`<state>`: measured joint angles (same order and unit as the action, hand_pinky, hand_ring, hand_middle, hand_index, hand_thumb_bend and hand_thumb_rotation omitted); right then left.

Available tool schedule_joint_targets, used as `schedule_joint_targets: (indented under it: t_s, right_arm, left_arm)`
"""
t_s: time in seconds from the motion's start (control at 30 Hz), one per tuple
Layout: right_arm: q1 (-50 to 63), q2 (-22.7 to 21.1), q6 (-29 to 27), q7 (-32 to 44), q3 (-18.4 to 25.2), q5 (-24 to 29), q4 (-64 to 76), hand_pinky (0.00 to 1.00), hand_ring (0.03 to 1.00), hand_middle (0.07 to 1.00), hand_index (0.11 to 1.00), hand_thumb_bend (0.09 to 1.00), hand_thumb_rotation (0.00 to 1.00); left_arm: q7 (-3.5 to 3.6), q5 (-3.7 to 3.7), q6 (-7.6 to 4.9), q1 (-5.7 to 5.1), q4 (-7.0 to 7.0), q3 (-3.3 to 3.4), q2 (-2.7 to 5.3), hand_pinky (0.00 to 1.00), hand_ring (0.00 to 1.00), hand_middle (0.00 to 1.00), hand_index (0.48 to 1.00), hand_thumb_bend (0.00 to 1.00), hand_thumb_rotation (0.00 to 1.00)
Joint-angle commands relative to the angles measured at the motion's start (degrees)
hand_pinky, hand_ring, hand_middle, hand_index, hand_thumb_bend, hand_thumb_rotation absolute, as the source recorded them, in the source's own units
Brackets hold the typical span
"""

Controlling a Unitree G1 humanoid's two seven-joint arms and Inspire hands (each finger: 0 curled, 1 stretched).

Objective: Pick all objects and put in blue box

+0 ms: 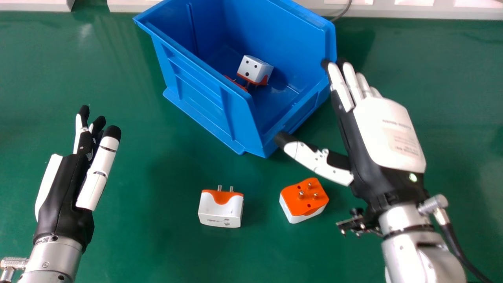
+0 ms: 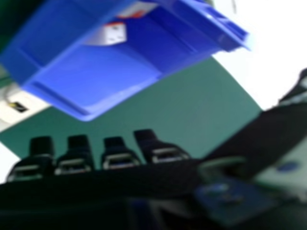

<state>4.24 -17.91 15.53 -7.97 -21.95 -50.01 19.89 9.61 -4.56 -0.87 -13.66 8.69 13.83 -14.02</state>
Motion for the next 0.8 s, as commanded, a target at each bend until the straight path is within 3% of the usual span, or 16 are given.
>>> schedule_joint_targets:
  t_s: [0.0, 0.13, 0.4, 0.77]
  right_arm:
    - [0.7, -2.3, -3.1, 0.1, 1.8, -0.1, 0.4, 0.96, 0.976, 1.0, 0.963, 0.478, 0.91]
    - [-0.2, -7.9, -7.4, 3.9, 4.1, 0.7, -1.7, 0.96, 0.973, 0.993, 0.954, 0.483, 0.92]
    - [-0.8, -18.6, -17.3, 13.0, 6.9, 3.4, -3.6, 0.97, 0.975, 0.989, 0.951, 0.525, 0.95]
    - [-5.0, -25.2, -28.0, 19.9, 7.5, 4.9, -9.5, 0.97, 0.98, 0.993, 0.953, 0.552, 0.97]
  left_arm:
    - [-0.41, 0.34, -1.39, 0.88, -0.36, 0.01, -0.06, 1.0, 1.0, 1.0, 0.987, 0.43, 0.89]
    - [-0.77, 0.65, -1.71, 1.74, -1.32, -0.29, 0.21, 1.0, 1.0, 1.0, 0.983, 0.42, 0.89]
    - [-1.12, 0.49, -1.76, 2.14, -1.65, -0.53, 0.23, 1.0, 1.0, 1.0, 0.981, 0.43, 0.88]
    - [-0.95, -0.02, -1.51, 1.58, -1.17, -0.06, -0.06, 1.0, 1.0, 0.99, 0.977, 0.44, 0.87]
